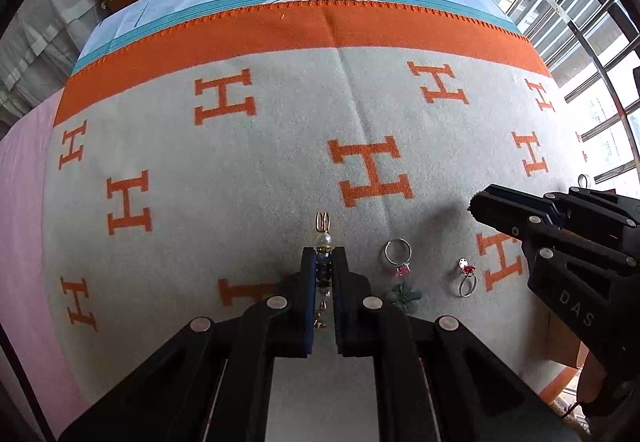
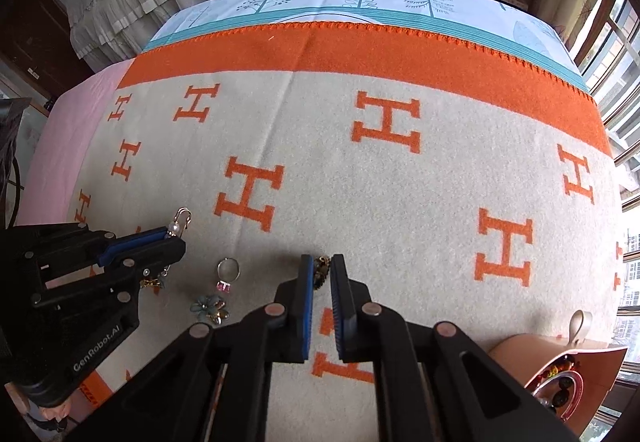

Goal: Organize jewelry
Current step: 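Grasp the pearl safety-pin brooch with the left tool while the right tool grasps the gold ring, then release the brooch into the pink box while the right tool drops the gold ring there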

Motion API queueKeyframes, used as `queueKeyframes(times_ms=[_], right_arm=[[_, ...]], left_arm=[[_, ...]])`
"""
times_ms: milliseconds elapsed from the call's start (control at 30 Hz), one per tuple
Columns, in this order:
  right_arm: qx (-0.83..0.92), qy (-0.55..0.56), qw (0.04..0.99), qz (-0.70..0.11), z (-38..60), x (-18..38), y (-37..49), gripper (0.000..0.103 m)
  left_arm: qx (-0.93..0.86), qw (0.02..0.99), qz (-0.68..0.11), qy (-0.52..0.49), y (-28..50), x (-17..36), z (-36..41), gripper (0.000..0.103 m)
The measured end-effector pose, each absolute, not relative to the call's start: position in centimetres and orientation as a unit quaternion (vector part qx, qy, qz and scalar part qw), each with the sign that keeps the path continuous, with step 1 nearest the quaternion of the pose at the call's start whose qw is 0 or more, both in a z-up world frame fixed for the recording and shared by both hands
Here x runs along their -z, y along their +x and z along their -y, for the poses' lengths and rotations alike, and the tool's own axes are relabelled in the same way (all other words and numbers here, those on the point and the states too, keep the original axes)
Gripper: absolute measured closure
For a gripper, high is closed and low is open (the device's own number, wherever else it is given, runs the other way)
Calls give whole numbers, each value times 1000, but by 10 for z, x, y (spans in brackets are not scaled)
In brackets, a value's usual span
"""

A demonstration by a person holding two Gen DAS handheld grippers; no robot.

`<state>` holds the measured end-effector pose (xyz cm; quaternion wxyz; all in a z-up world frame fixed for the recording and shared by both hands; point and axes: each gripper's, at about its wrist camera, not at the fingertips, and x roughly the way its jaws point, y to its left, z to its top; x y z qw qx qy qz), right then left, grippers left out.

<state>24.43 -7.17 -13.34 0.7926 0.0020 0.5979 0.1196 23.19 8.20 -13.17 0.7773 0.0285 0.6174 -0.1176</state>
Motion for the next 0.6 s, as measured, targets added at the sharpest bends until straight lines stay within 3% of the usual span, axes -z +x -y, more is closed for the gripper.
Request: queueKeyframes(times_ms=[267, 600], right_arm=[[-139, 67, 814, -560, 114, 92, 213, 95], [-118, 112, 855, -492, 211, 32, 140, 95]], left_arm=[[138, 800, -583, 32, 212, 81, -59, 98], [234, 811, -532, 64, 161, 19, 59, 98]])
